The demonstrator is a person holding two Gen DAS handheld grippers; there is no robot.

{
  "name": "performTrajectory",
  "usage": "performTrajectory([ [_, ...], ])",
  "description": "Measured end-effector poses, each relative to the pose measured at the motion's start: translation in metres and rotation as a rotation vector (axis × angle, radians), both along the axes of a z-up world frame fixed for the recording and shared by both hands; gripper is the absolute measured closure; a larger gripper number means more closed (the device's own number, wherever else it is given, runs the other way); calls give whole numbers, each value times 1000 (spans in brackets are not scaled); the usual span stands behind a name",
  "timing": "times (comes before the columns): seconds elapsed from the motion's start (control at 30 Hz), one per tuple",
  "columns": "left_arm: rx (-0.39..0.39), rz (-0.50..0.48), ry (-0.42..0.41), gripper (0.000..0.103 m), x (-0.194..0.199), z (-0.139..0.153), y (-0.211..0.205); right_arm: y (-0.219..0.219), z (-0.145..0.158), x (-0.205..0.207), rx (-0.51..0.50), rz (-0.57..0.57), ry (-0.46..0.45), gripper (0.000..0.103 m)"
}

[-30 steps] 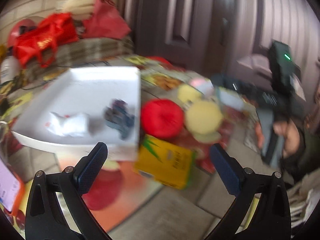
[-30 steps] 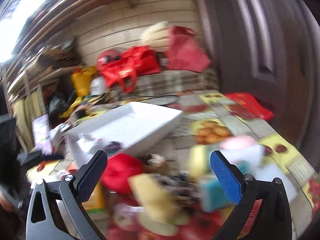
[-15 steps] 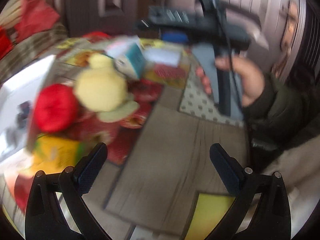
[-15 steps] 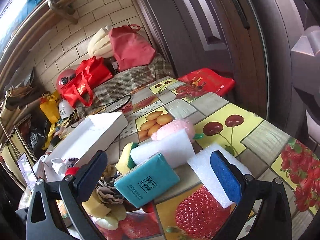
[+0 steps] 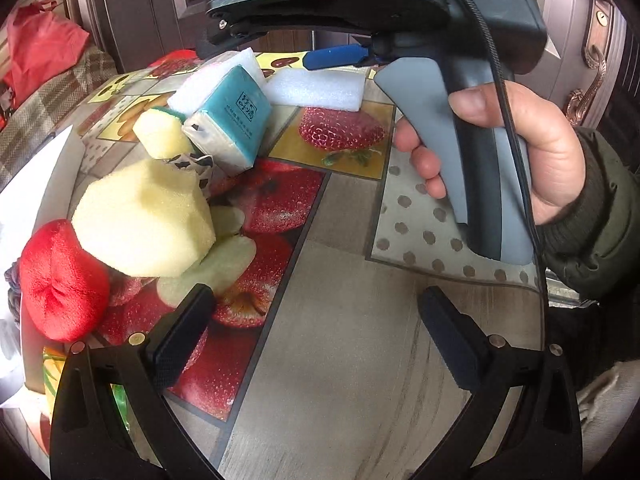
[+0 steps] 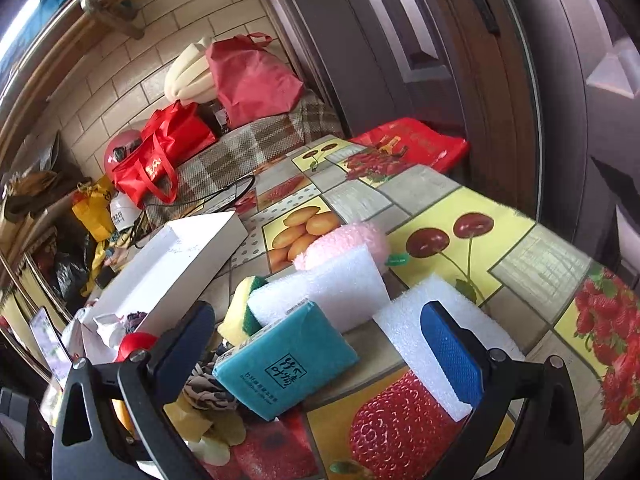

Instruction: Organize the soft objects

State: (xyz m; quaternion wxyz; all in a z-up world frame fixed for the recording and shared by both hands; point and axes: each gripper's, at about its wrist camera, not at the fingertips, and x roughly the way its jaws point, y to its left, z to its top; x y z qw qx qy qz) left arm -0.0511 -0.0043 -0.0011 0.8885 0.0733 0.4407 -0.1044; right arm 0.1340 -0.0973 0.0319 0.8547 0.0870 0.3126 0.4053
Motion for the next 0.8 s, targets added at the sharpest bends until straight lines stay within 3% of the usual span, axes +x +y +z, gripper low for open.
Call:
performTrajectory([
  [0.37, 2, 0, 1, 1, 5, -1, 0, -11, -7, 11, 64, -7, 84, 0],
  [0.8, 2, -1, 1, 1, 5, -1, 0, -16, -9, 13, 84, -4, 95, 0],
])
